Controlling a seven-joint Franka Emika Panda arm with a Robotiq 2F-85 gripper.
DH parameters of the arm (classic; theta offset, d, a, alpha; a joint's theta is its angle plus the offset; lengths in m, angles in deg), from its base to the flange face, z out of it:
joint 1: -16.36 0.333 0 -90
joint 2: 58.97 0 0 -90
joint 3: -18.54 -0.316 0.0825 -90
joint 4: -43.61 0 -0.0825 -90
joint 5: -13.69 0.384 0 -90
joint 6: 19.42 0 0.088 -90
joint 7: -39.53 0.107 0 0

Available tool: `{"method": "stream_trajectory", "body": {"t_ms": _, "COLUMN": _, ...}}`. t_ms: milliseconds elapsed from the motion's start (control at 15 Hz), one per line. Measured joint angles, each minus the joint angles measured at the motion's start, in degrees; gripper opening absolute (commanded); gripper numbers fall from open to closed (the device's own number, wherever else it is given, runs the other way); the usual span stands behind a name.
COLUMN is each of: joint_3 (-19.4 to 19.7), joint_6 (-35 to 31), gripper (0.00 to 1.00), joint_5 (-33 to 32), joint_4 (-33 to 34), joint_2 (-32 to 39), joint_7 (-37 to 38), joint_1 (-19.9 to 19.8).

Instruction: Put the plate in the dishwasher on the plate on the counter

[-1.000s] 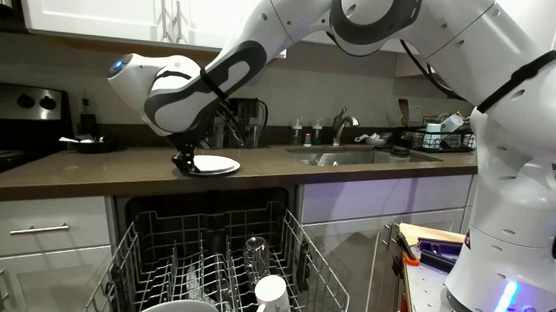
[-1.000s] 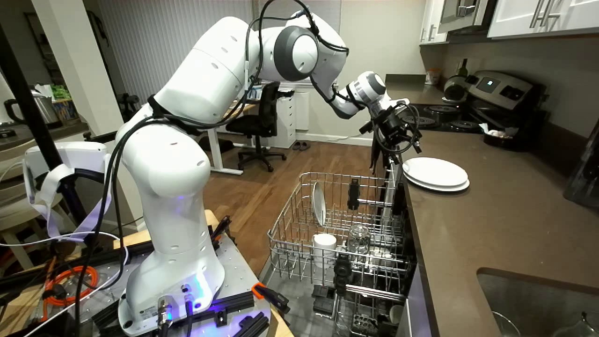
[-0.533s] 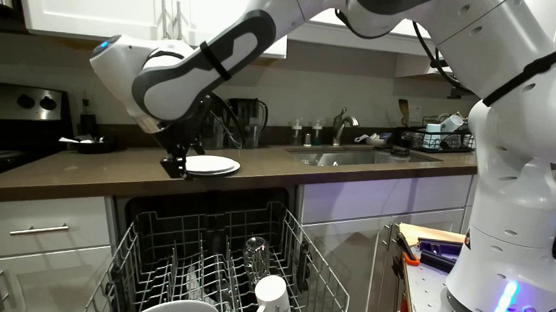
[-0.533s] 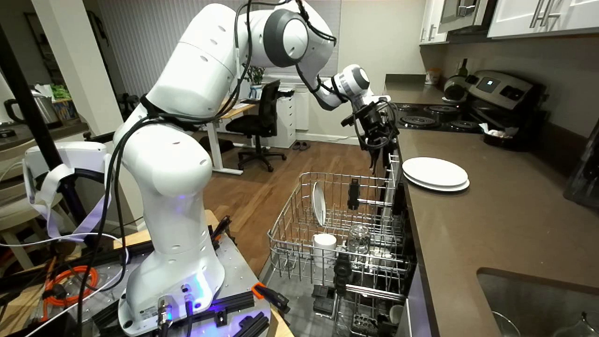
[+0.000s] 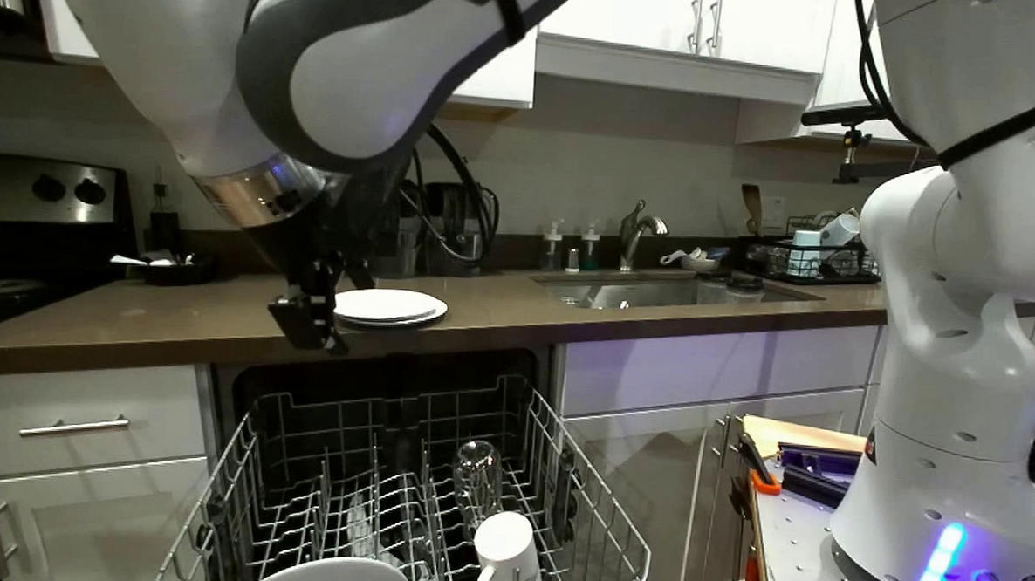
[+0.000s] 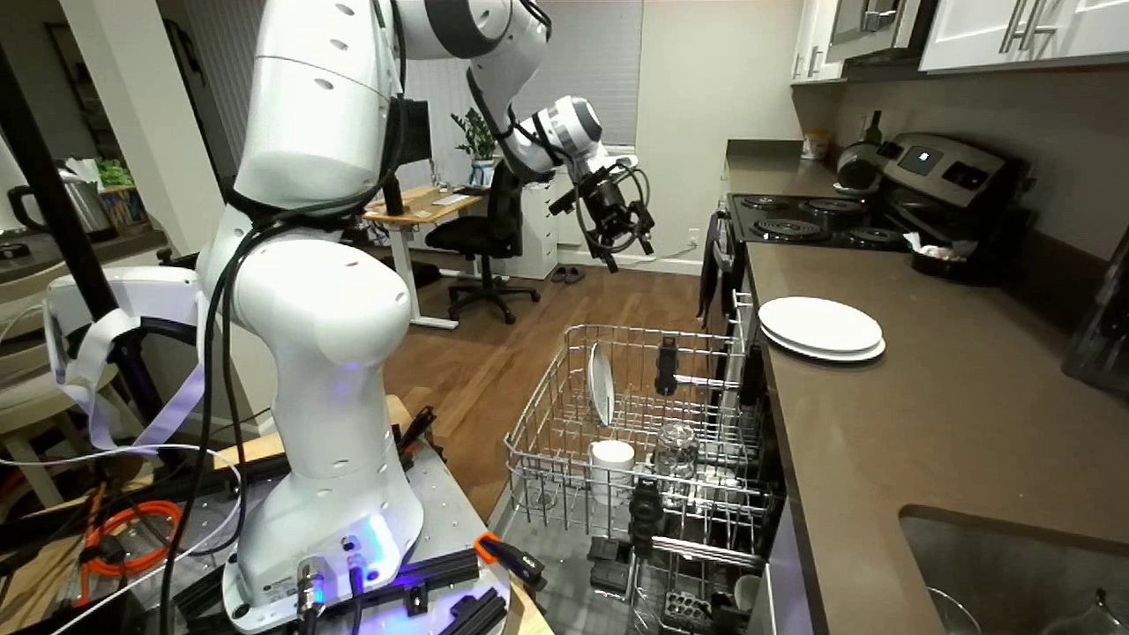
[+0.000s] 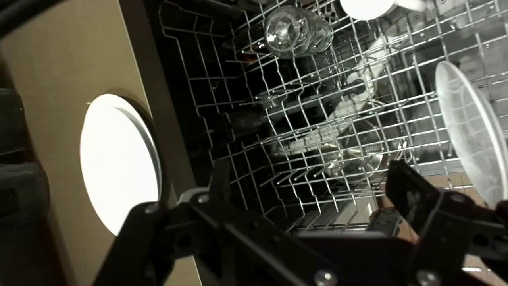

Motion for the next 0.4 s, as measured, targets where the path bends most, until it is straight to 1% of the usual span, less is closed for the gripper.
{"method": "stream_trajectory", "body": {"t_ms": 133, "joint_3": -1.57, "joint_6": -0.79, "gripper": 1.00, "joint_5": 0.02, "joint_4": -5.66, "joint_2": -4.57, "joint_7": 4.38, "joint_1": 1.38}}
{"method": "stream_trajectory", "body": {"t_ms": 200, "joint_3": -1.92, "joint_6": -1.08, "gripper": 1.00, "joint_5": 0.02, "joint_4": -7.76, "joint_2": -6.34, "joint_7": 5.40, "joint_1": 1.68}}
{"method": "stream_trajectory", "body": {"t_ms": 400, "joint_3": -1.74, "joint_6": -1.84, "gripper": 1.00, "joint_5": 0.02, "joint_4": -9.64, "joint_2": -7.92, "joint_7": 5.68, "joint_1": 1.36}}
